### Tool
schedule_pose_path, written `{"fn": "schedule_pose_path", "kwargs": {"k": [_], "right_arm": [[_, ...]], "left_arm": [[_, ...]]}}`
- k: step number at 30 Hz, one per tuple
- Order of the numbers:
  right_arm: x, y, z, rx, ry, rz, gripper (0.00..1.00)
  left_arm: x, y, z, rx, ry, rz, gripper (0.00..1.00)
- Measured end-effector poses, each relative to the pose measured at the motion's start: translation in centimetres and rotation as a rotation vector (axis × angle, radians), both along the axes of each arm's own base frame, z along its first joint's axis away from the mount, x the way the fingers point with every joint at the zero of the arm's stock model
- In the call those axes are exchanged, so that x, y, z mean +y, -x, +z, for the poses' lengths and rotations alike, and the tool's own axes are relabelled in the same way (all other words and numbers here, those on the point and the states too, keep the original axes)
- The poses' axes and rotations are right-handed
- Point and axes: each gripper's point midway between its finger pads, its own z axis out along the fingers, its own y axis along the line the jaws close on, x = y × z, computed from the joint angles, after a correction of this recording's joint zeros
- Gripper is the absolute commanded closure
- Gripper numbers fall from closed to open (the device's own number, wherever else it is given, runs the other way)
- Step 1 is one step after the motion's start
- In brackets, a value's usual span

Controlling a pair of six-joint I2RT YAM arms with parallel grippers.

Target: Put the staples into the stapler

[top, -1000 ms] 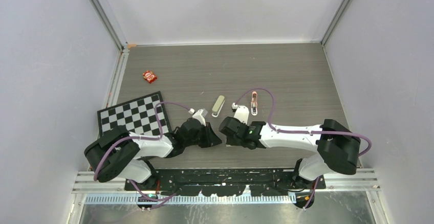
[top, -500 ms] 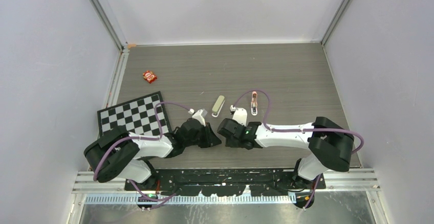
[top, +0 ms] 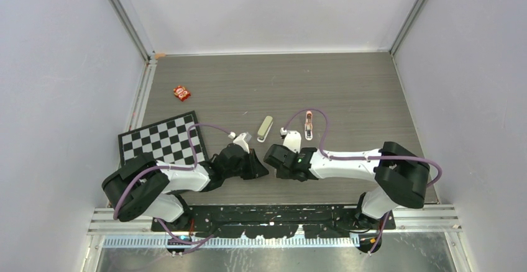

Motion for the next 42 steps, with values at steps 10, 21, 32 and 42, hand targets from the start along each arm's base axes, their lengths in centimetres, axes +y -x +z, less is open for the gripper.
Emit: {"fn": "schedule_pose_path", "kwargs": {"k": [10, 21, 32, 42], "right_arm": [[-1.5, -0.3, 1.8, -0.043, 0.024, -0.012, 0.70], [0.2, -0.1, 1.9, -0.048, -0.067, 0.031, 0.55], [0.5, 0.6, 0.1, -0.012, -0.128, 0.055, 0.55], [0.2, 0.1, 0.2, -0.028, -0.173, 0.038, 0.55]], "left_arm": [[0.0, 0.0, 0.0, 0.000, -0.001, 0.000, 0.84], [0.0, 0.0, 0.0, 0.000, 0.000, -0.001, 0.84], [-1.8, 0.6, -0.9, 0.024, 0.009, -0.032, 0.88], [-3.1, 0.2, -1.0, 0.024, 0.048, -0.026, 0.89]]}}
